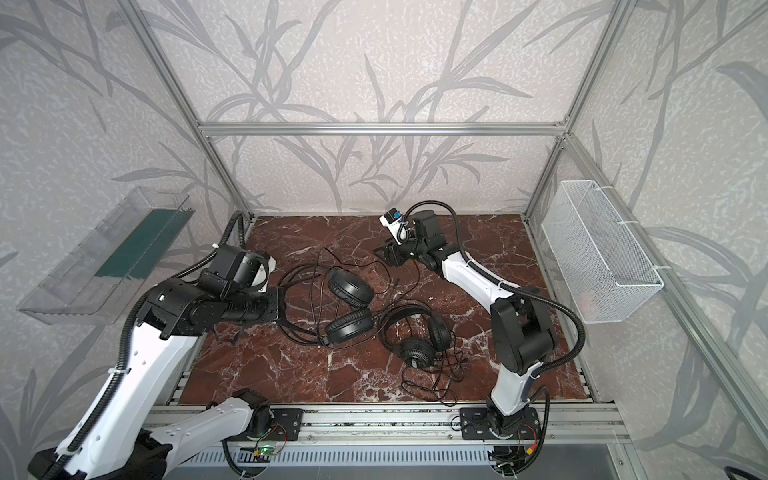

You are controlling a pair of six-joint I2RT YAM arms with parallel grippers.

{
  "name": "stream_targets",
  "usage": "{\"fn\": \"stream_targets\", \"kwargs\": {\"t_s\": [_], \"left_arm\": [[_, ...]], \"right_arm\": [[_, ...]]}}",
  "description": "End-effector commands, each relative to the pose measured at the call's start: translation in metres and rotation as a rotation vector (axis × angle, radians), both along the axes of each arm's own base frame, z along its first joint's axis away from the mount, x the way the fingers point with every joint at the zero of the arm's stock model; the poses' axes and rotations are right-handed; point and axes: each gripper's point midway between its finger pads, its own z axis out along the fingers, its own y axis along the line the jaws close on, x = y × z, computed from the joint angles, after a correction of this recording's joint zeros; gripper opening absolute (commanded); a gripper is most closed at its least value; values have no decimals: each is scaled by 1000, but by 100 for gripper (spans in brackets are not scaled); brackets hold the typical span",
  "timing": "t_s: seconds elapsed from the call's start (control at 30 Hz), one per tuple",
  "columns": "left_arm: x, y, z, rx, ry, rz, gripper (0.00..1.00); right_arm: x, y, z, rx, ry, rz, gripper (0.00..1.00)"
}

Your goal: Wrap the headphones

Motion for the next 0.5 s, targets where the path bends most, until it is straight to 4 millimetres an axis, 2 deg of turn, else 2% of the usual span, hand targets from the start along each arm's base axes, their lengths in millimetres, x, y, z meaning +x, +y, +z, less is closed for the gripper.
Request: {"fn": "stream_targets", "kwargs": {"t_s": [0.0,0.13,0.33,0.47], "left_arm": [[-3,-7,20,-74,-46,-10,0],[-5,-10,22,-97,-44,-15,0],[-3,-13,26,-110,-51,-14,0],[0,-12,29,-105,-57,-9,0]], "right_arm": [[21,-10,-21,-26,-21,-120,63],[30,-7,-39,-32,-3,-126,63],[29,-4,-73,-19,62,-131,63],[26,1,-87,-33,93,-111,63]]}}
